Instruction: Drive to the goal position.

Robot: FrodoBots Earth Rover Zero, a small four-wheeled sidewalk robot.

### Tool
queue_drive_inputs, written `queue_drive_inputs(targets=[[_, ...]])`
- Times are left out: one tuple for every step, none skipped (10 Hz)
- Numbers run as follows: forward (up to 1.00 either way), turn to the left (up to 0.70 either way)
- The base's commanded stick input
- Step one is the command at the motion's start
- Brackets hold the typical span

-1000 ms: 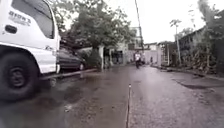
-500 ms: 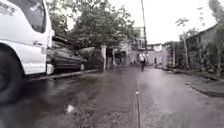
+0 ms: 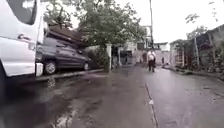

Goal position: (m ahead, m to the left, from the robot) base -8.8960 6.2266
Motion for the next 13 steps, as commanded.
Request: queue_drive_inputs(targets=[[1.0, 0.14], [1.0, 0.0], [1.0, 0.0], [1.0, 0.0], [1.0, 0.0], [1.0, 0.0], [1.0, 0.0], [1.0, 0.0], [1.0, 0.0], [1.0, 0.0], [1.0, 0.0], [1.0, 0.0], [1.0, 0.0]])
